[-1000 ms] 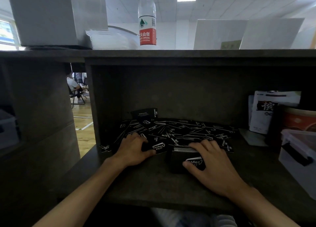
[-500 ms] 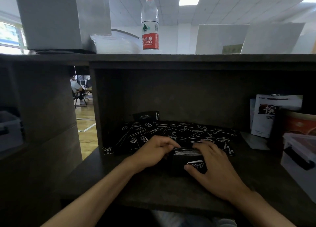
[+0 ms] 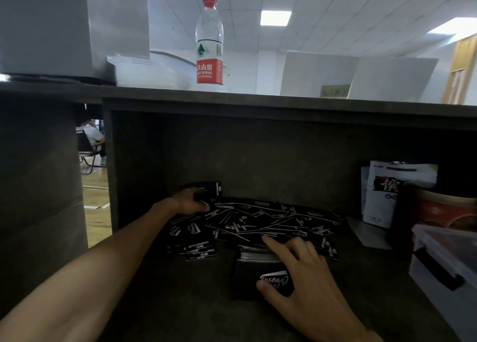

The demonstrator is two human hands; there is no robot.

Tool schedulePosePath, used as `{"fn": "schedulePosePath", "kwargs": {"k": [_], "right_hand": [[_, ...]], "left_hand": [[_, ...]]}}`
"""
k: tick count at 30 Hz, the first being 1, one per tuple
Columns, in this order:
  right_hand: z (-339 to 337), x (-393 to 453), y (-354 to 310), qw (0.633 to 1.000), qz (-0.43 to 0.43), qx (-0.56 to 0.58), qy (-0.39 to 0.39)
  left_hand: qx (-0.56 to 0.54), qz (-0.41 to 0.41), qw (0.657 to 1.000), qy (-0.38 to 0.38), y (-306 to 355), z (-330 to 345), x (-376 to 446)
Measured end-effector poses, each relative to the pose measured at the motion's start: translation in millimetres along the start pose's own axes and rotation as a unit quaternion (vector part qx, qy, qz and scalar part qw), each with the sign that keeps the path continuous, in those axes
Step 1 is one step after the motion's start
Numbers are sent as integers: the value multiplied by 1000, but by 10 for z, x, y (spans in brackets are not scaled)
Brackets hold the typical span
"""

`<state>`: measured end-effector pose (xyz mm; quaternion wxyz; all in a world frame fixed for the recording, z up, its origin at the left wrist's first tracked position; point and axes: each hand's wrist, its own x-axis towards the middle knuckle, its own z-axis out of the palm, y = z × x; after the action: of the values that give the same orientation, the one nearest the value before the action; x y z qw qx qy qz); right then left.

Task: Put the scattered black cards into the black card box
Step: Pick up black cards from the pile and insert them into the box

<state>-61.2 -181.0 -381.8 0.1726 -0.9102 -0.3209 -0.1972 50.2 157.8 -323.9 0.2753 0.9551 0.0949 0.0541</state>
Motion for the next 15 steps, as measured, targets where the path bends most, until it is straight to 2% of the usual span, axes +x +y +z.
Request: {"fn": "schedulePosePath", "kwargs": {"k": [5, 10, 11, 13, 15], "right_hand": [[9, 4, 5, 1000, -2, 3, 1], [14, -16, -2, 1000, -11, 7, 9], [16, -19, -5, 1000, -13, 9, 10], [19, -25, -9, 1000, -17, 14, 10], [15, -27, -12, 999, -17, 22, 15]], "left_hand": [[98, -56, 989, -90, -57, -72, 148], [90, -69, 989, -98, -25, -119, 101], [93, -57, 991, -73, -10, -105, 67], [56, -4, 998, 38, 24, -61, 14], [-74, 34, 984, 156, 109, -20, -113]]}}
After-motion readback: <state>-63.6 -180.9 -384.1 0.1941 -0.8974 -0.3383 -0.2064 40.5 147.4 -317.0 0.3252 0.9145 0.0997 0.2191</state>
